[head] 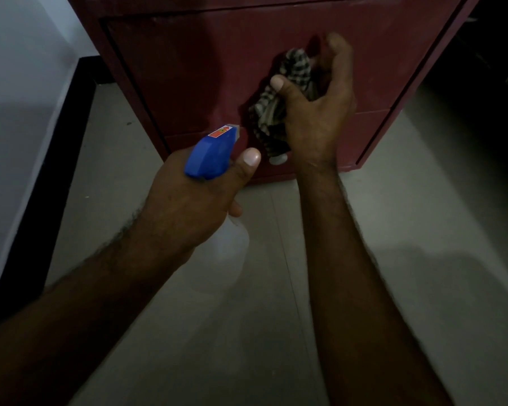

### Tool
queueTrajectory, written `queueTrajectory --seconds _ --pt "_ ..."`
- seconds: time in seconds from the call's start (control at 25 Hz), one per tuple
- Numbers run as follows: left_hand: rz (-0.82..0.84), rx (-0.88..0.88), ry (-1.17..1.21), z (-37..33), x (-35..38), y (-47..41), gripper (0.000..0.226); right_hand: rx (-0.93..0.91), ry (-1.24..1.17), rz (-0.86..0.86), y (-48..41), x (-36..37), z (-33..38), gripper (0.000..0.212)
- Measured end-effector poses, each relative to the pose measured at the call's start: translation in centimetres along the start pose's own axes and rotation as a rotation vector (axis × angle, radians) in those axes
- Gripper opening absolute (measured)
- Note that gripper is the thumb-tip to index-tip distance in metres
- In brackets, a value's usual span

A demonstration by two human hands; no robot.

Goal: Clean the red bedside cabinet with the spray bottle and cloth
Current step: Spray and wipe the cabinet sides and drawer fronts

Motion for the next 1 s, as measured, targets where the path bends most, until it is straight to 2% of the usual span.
queueTrajectory --seconds 0.16,0.24,0.4,0.48,0.6,0.72,0.88,1.0 --pt "0.003 -0.002 0.0 -0.1 0.3 -0.2 0.035 0.173 -0.179 -0.143 0.4 0.3 0.6 0.059" --pt "0.014 -0.007 -0.007 0.0 0.3 -0.2 0.037 0.158 -0.118 -0.118 0.7 0.4 0.7 0.068" --pt "0.01 0.002 -0.029 0.6 0.1 -0.4 0.048 0.025 -0.025 0.047 0.3 -0.4 -0.1 0.087" --pt "0.016 -0.01 -0.012 0.7 0.0 -0.5 0.047 -0.018 -0.006 0.073 -0.3 -0.8 -0.5 0.081" --pt "0.014 -0.01 0.018 0.5 0.0 -0.5 0.045 0.02 -0.106 0.049 -0.7 -1.1 -1.0 0.065" --pt "0.01 -0.005 0.012 0.6 0.1 -0.5 0.047 0.071 -0.119 0.02 -0.1 -0.7 -0.7 0.067" --pt "0.016 -0.01 -0.006 0.9 0.0 -0.8 0.057 -0.088 0.109 0.102 0.4 -0.4 -0.6 0.086" --pt "0.019 -0.016 -0.005 1.2 0.1 -1.1 0.056 -0.21 0.187 0.145 -0.9 -1.2 -1.2 0.077"
Point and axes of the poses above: each hand's wrist, its own y-axis away from the middle knuckle, its own x-axis out of the palm, z = x × y, the point moved 1 cm from there along -y, towards the middle knuckle
